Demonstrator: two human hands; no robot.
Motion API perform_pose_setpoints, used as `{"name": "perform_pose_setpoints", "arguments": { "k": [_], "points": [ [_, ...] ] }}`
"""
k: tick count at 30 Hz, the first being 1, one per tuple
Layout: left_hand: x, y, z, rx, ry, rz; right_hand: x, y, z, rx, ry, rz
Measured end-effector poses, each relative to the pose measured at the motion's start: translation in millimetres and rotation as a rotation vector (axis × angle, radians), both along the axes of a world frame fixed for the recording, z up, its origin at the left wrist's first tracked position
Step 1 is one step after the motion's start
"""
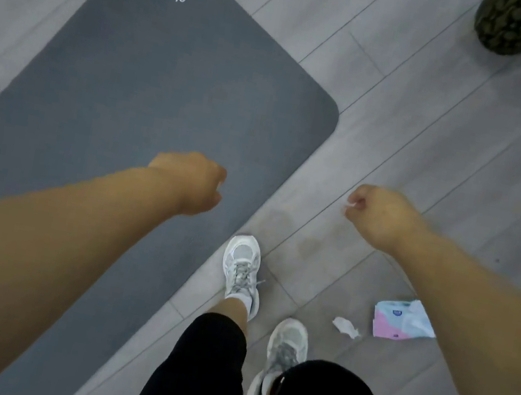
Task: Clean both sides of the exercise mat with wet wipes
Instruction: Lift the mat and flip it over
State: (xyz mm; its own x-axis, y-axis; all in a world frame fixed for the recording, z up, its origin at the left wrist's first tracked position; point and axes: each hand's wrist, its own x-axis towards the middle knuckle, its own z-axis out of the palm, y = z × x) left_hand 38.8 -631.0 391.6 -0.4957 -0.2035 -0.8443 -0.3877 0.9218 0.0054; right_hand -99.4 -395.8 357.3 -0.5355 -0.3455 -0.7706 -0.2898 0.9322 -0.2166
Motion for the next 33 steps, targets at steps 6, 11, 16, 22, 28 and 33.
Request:
{"name": "perform_pose_setpoints", "arguments": {
  "k": [6,11,16,22,28,33],
  "points": [
    [-50,-38,-69,0.008,-0.058,0.032,-55,-64,-64,-0.016,0.03,0.036],
    [-94,-51,-157,0.028,-0.072,0.038,-98,-102,-149,-0.044,0.045,0.084],
    [-135,-73,-256,0.0,0.005,0.113,-143,-125,-246,-0.046,0.13,0.162],
    [-174,-97,-352,-0.036,0.169,0.114,-180,-137,-335,-0.028,0.26,0.163],
    [-213,-112,-406,-0.073,0.404,0.118,-194,-147,-383,-0.032,0.304,0.193],
    [-248,-111,-411,-0.096,0.467,-0.042,-203,-155,-373,-0.134,0.214,0.141]
  ]
}}
